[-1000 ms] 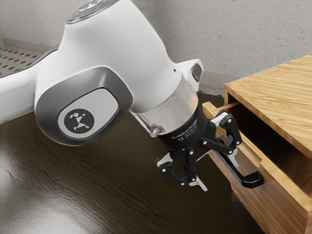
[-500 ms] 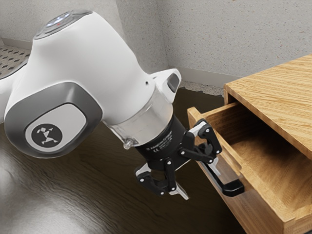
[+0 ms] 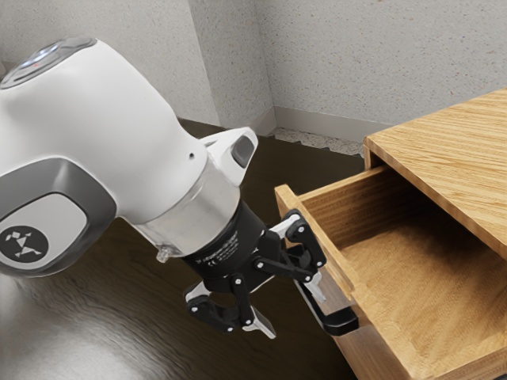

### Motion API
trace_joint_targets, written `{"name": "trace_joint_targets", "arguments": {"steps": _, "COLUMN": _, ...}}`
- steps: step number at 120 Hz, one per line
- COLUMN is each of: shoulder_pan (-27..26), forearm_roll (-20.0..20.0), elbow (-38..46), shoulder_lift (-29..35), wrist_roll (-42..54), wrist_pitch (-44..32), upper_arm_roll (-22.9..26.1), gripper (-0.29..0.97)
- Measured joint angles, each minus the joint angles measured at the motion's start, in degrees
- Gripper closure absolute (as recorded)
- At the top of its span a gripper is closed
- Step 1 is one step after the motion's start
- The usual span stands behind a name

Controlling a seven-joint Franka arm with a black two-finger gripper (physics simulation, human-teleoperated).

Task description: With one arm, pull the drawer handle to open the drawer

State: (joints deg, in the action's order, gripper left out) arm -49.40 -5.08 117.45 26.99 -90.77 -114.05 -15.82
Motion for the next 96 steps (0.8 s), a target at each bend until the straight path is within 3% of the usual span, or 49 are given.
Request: {"name": "trace_joint_targets", "arguments": {"steps": 96, "shoulder_pan": 1.91, "forearm_roll": -3.51, "elbow": 11.30, "shoulder_lift": 13.63, "wrist_roll": -1.37, "wrist_pitch": 0.75, "upper_arm_roll": -0.14, "gripper": 0.28}}
